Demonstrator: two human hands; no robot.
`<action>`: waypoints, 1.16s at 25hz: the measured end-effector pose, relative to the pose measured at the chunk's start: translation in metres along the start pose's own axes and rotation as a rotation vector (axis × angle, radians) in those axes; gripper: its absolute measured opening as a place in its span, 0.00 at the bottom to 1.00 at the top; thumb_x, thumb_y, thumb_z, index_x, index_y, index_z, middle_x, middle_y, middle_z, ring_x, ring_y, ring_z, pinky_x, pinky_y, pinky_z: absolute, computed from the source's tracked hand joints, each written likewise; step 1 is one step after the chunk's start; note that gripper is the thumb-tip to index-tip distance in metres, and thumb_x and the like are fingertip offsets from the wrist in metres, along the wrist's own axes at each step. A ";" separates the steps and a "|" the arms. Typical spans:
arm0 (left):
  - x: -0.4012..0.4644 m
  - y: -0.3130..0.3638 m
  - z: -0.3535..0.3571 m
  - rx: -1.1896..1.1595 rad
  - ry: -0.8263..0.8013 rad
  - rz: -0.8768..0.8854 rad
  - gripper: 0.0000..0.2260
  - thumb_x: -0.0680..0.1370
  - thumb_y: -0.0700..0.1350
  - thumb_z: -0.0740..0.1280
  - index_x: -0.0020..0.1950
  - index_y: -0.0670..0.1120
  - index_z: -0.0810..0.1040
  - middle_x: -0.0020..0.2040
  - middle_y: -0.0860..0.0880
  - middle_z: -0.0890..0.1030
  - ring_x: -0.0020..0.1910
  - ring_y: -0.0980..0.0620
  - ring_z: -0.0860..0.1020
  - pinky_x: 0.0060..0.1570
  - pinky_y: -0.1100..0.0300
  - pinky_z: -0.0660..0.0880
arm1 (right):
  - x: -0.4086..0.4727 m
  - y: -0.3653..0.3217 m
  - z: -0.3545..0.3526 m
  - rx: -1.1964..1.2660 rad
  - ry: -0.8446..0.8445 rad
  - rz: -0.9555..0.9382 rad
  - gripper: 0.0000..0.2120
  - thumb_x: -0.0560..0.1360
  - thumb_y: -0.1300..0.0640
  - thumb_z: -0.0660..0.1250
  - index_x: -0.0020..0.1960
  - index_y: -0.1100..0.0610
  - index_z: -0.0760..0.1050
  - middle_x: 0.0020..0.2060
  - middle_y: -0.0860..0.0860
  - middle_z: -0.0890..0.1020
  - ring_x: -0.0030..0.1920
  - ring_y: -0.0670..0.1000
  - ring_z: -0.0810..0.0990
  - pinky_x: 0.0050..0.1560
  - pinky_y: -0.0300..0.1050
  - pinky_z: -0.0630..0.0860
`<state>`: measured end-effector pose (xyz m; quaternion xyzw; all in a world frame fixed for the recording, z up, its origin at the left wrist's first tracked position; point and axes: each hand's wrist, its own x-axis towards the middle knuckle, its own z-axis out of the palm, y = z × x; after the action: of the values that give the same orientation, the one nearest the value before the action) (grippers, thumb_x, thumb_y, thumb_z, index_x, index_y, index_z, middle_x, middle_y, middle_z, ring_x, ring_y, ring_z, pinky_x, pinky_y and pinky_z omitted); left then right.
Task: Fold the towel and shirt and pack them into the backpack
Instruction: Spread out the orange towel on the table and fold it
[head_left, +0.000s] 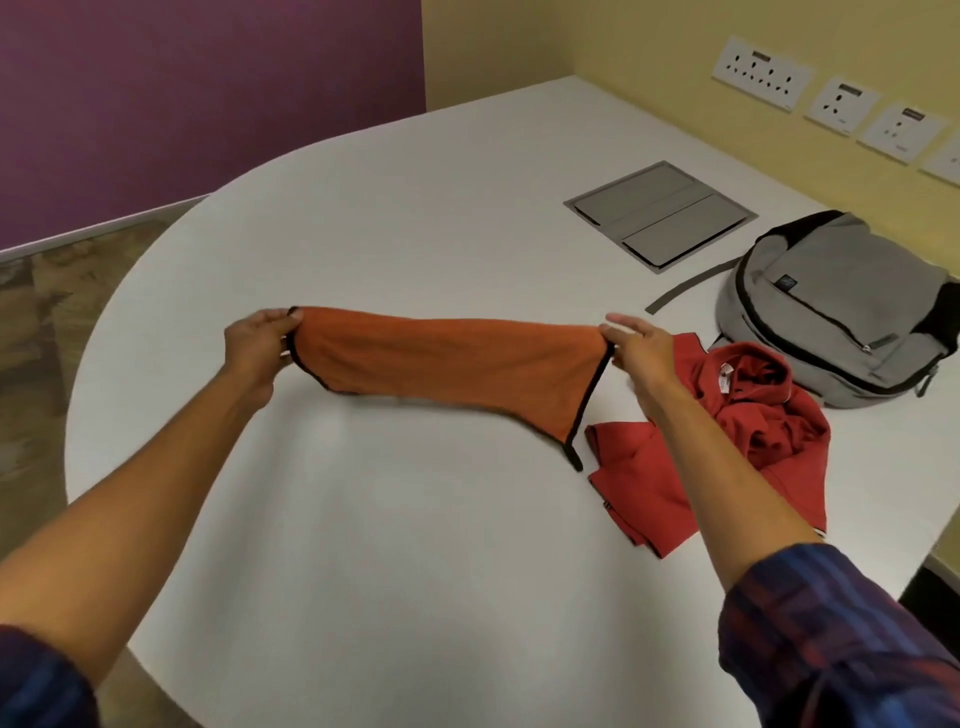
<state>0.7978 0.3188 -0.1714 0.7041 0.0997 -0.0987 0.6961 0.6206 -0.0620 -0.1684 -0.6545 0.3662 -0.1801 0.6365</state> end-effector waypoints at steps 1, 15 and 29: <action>-0.004 0.010 -0.001 -0.036 -0.010 0.030 0.04 0.77 0.40 0.68 0.43 0.47 0.77 0.43 0.48 0.81 0.40 0.53 0.80 0.37 0.63 0.77 | -0.002 -0.013 -0.003 0.028 -0.001 -0.033 0.09 0.74 0.62 0.70 0.52 0.54 0.80 0.41 0.51 0.82 0.37 0.46 0.79 0.39 0.36 0.76; -0.117 -0.156 -0.084 0.590 -0.175 -0.371 0.10 0.73 0.41 0.70 0.33 0.39 0.79 0.34 0.41 0.81 0.37 0.44 0.78 0.41 0.55 0.72 | -0.108 0.157 -0.050 -0.615 -0.415 0.320 0.09 0.62 0.55 0.68 0.38 0.57 0.71 0.32 0.49 0.74 0.35 0.50 0.73 0.35 0.42 0.68; -0.070 -0.156 -0.029 0.633 -0.097 -0.235 0.05 0.77 0.45 0.68 0.49 0.44 0.78 0.46 0.45 0.80 0.48 0.43 0.78 0.51 0.51 0.75 | -0.067 0.157 0.006 -0.642 -0.119 0.180 0.12 0.75 0.46 0.67 0.41 0.54 0.74 0.34 0.49 0.77 0.41 0.55 0.77 0.46 0.51 0.74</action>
<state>0.6869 0.3497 -0.3018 0.8634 0.1116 -0.2378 0.4307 0.5403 0.0021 -0.3050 -0.7959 0.4228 0.0396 0.4316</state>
